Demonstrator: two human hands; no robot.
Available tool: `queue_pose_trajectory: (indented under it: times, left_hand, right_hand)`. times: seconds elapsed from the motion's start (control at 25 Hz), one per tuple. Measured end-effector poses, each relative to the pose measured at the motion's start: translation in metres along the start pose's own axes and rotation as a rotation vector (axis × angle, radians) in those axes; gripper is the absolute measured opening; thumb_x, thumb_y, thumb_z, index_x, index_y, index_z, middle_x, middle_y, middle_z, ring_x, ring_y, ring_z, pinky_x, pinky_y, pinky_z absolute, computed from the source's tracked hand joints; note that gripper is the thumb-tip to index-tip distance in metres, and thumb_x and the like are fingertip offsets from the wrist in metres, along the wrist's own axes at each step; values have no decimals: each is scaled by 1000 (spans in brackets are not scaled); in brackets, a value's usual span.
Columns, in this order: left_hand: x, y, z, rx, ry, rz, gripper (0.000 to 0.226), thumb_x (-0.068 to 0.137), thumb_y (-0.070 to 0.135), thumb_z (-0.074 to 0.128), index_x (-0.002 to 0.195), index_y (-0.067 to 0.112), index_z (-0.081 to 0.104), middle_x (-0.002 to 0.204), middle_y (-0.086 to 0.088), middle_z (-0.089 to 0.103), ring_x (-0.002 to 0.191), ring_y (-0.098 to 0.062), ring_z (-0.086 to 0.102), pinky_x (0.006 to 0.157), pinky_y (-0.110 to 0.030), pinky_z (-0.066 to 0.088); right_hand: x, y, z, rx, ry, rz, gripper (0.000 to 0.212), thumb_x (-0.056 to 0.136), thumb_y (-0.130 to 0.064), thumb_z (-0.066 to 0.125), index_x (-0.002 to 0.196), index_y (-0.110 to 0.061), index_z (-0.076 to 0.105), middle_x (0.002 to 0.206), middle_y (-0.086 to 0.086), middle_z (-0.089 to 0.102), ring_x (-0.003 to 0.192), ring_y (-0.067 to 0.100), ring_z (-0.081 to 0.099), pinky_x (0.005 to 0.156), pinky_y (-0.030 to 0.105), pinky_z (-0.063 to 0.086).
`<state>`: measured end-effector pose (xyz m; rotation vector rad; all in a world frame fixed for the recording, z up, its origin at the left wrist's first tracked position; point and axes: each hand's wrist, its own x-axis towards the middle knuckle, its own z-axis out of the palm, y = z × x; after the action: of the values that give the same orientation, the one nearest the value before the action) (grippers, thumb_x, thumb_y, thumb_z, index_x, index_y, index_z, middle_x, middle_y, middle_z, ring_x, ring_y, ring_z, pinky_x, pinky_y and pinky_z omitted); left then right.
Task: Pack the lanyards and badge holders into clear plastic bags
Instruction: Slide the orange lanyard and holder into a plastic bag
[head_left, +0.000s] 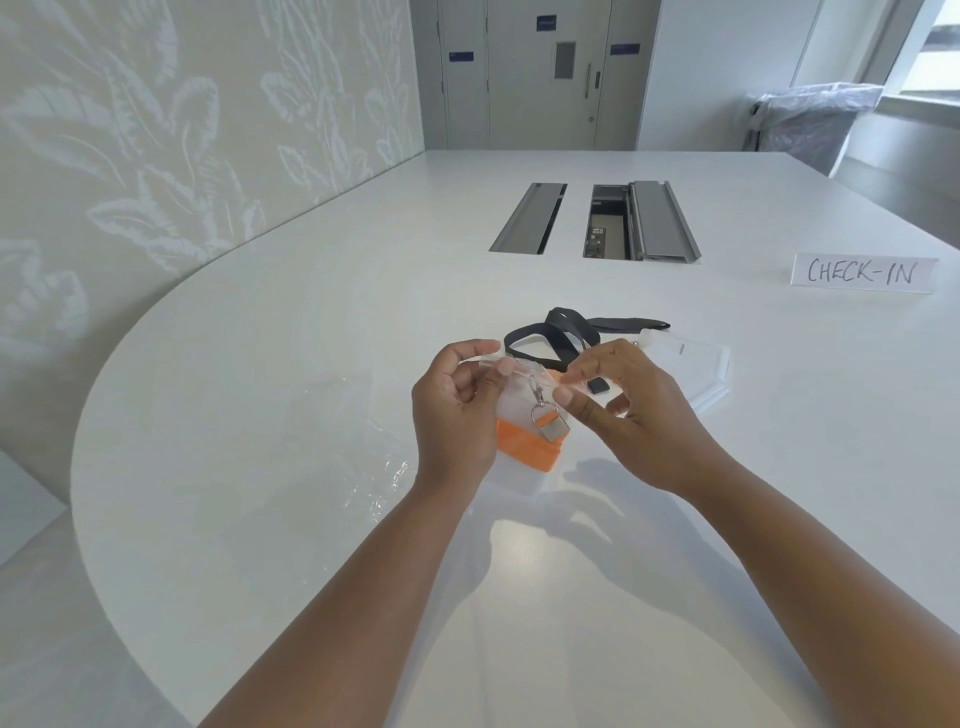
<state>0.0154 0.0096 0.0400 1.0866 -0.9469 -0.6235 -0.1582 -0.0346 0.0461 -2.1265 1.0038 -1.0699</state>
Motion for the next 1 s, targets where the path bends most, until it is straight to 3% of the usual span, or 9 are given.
queue_pose_trajectory:
  times: [0.2, 0.52, 0.68, 0.8, 1.0]
  left_hand:
    - [-1, -1, 1, 48, -48, 17, 16, 90, 3, 66, 95, 18, 68, 81, 0, 78, 81, -15, 74, 74, -23, 56]
    - [-3, 1, 2, 84, -65, 33, 17, 90, 3, 66, 94, 19, 70, 83, 2, 78, 80, -8, 73, 72, -16, 54]
    - [-3, -1, 3, 98, -69, 20, 13, 88, 7, 70, 96, 17, 71, 79, 10, 77, 80, -4, 73, 73, -15, 53]
    - [-3, -2, 4, 107, -74, 5, 10, 87, 7, 72, 96, 12, 73, 77, 11, 77, 78, -6, 74, 74, -17, 54]
    - [-4, -1, 3, 116, -88, -12, 6, 87, 11, 72, 92, 15, 73, 80, 4, 78, 75, -10, 73, 73, -17, 54]
  right_hand:
    - [4, 0, -1, 263, -15, 147, 9, 89, -24, 70, 87, -15, 69, 90, -8, 68, 83, 2, 61, 68, 27, 52]
    - [3, -2, -3, 130, -134, 149, 38, 78, -53, 64, 94, -20, 76, 108, -16, 67, 99, -2, 60, 75, 21, 45]
    - [1, -4, 2, 227, -68, 157, 17, 87, -32, 71, 97, -20, 76, 106, -13, 70, 100, -7, 60, 76, 19, 51]
    - [0, -4, 9, 337, -20, 164, 10, 88, -17, 72, 96, -15, 77, 99, -8, 74, 97, 0, 66, 74, 14, 51]
    - [1, -3, 5, 377, -96, 214, 13, 91, -16, 69, 99, -15, 79, 95, -2, 77, 90, 16, 69, 71, 26, 56]
